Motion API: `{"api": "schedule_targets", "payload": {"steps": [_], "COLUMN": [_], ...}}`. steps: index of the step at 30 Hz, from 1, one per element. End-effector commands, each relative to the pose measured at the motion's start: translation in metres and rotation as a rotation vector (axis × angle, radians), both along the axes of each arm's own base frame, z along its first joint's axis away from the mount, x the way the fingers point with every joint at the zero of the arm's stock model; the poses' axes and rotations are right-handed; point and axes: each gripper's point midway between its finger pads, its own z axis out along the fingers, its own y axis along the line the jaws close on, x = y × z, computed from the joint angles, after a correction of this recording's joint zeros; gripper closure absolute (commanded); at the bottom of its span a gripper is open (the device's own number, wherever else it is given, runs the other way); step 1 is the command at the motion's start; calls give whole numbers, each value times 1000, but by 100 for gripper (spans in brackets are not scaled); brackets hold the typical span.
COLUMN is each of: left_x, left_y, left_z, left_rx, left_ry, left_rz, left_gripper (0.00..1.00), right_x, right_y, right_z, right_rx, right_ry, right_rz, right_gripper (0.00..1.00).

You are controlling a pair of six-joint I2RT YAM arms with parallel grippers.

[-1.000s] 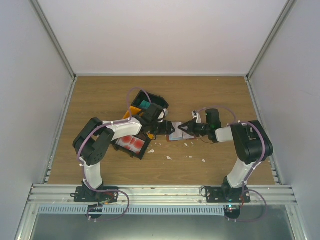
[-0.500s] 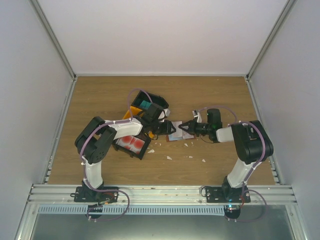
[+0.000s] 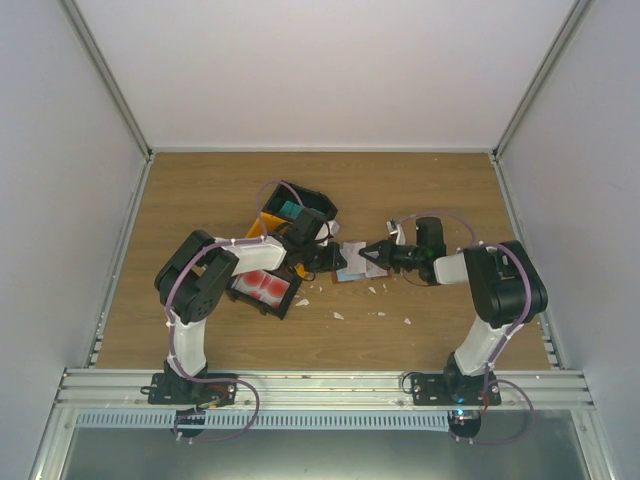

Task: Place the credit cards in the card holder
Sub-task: Turn over the card slot in the card holder.

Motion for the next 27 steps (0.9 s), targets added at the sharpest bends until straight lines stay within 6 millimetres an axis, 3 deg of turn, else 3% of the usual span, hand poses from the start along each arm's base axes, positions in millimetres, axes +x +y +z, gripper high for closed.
{"api": "schedule_targets", "payload": {"steps": [1, 4, 22, 27], "left_x": [7, 8, 9, 5], "left_y": [-3, -2, -6, -12], "left_z": [0, -1, 4, 12], "left_rx": [-22, -15, -30, -62], "left_ry": [-25, -26, -34, -44], "left_rz": [-2, -1, -24, -53], "left_gripper": [94, 100, 100, 88], "right_x": [-2, -2, -5, -5], "right_y": [-8, -13, -39, -40], "right_z": [-3, -5, -2, -4], "right_rx": [-25, -40, -131, -140], "right_ry": [-5, 0, -23, -13], "right_rz": [-14, -31, -85, -88], "right_gripper": [99, 99, 100, 99]}}
